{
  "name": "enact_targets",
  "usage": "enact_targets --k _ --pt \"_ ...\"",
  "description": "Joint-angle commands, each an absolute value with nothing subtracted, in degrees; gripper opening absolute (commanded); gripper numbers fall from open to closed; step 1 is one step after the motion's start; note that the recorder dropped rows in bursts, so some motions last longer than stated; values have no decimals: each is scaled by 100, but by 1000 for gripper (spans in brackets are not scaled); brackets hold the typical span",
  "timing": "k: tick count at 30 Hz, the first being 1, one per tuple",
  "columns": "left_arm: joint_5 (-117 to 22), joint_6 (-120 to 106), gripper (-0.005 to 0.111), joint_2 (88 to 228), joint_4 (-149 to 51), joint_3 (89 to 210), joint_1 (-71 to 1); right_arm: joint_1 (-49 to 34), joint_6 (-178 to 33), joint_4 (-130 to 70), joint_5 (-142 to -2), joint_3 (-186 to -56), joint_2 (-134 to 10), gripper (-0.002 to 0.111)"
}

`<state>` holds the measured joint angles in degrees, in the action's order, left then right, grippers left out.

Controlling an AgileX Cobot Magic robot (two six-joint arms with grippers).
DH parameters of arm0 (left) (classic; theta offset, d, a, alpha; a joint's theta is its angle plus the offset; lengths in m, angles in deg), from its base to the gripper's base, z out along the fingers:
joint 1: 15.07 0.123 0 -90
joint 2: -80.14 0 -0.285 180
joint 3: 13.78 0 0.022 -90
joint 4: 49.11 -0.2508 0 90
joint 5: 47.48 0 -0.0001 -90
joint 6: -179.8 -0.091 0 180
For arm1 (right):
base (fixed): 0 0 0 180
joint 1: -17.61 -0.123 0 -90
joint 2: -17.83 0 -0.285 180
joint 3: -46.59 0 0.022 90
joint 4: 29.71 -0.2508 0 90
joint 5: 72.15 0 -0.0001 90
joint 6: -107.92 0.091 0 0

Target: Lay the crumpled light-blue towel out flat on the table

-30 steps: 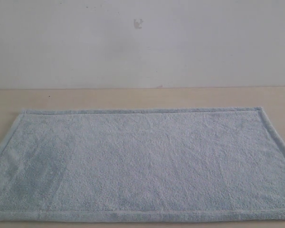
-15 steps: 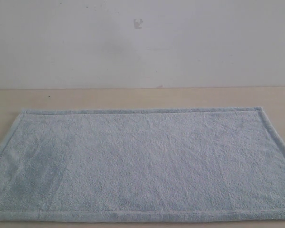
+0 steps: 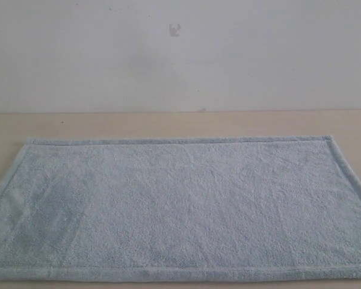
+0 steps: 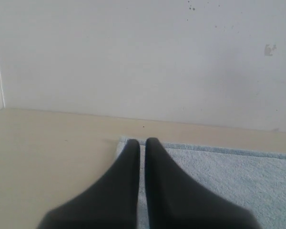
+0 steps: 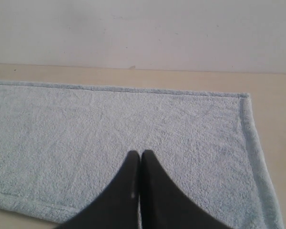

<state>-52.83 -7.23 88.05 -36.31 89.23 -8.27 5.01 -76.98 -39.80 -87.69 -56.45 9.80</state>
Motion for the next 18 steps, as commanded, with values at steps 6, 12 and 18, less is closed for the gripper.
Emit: enact_targets --k 6,12,18 --pt "-5229 -348 4 8793 -3784 8900 -847 515 -7717 -3943 -8740 -5619 1004 0" --pt "-5229 -348 4 8793 -3784 8900 -847 515 -7717 -3943 -8740 -5619 1004 0" --pt "-5229 -348 4 8793 -3784 8900 -847 515 -7717 -3943 -8740 -5619 1004 0"
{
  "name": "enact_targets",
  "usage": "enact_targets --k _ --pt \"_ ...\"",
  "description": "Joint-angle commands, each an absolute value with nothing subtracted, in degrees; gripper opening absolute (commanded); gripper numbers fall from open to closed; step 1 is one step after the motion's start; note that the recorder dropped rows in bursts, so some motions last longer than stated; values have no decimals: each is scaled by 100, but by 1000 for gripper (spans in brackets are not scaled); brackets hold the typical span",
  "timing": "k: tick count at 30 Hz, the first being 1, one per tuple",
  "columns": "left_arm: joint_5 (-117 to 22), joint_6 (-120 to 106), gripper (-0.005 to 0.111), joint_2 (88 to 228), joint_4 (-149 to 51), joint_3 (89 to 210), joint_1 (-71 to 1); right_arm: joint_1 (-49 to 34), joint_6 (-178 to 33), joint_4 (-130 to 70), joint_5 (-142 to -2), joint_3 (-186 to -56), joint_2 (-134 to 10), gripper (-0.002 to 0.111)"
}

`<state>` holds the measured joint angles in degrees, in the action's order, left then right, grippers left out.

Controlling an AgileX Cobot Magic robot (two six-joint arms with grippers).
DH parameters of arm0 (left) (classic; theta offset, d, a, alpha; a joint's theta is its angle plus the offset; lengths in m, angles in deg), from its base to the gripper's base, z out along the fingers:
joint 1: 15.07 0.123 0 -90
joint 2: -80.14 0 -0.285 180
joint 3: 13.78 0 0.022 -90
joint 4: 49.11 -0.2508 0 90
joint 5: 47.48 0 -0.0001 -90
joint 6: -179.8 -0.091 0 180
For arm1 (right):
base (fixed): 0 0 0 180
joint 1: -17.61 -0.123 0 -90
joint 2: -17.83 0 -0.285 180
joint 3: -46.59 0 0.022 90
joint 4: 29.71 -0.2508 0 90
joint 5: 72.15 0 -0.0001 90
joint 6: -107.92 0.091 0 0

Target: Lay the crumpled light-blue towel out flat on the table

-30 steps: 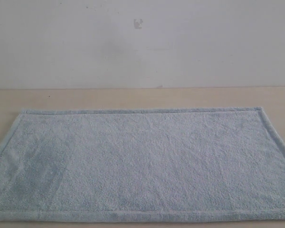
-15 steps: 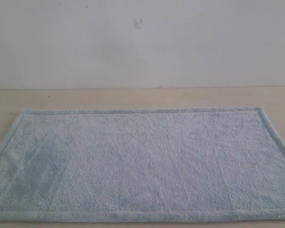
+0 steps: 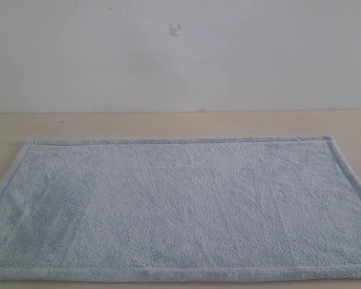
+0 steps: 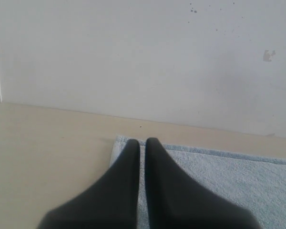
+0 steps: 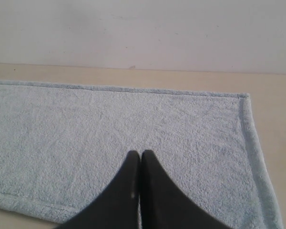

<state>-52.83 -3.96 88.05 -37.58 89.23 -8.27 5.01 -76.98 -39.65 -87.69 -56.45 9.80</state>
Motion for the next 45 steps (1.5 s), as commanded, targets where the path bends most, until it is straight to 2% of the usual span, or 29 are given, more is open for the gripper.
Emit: enact_targets --k 1,45 --pt "-5229 -348 4 8793 -3784 8900 -847 515 -7717 -3943 -8740 -5619 1004 0" --pt "-5201 -348 4 8793 -3784 8900 -591 515 -7717 -3943 -8740 -5619 1004 0"
